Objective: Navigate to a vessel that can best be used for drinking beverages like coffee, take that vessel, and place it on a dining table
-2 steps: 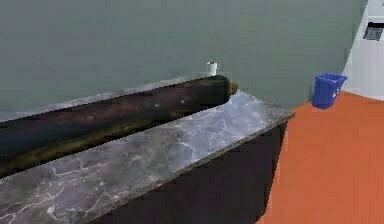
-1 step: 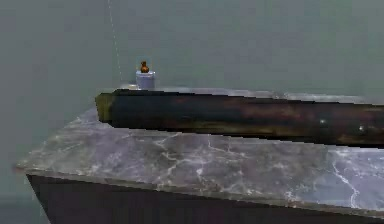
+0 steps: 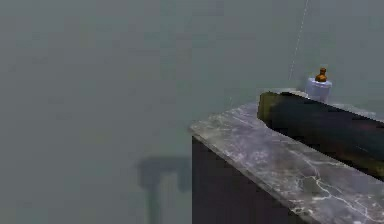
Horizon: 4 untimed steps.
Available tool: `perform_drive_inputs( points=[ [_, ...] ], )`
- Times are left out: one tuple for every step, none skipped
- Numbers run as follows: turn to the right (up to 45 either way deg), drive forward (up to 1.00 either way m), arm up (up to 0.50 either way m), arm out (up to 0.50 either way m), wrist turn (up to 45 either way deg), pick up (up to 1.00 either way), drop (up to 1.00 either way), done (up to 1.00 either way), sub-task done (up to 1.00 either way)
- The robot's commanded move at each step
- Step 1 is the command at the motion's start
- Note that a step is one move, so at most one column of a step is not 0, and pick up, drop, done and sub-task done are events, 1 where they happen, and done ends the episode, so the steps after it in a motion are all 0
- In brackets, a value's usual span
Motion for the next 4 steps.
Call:
perform_drive_inputs(
  points=[
    [-45.0,0.00,0.00,0.00,0.0,0.00,0.00,0.00,0.00],
    [-15.0,0.00,0.00,0.00,0.0,0.00,0.00,0.00,0.00],
    [42.0,0.00,0.00,0.00,0.0,0.00,0.00,0.00,0.00],
    [0.0,0.55,0.00,0.00,0.0,0.00,0.00,0.00,0.00]
  ],
)
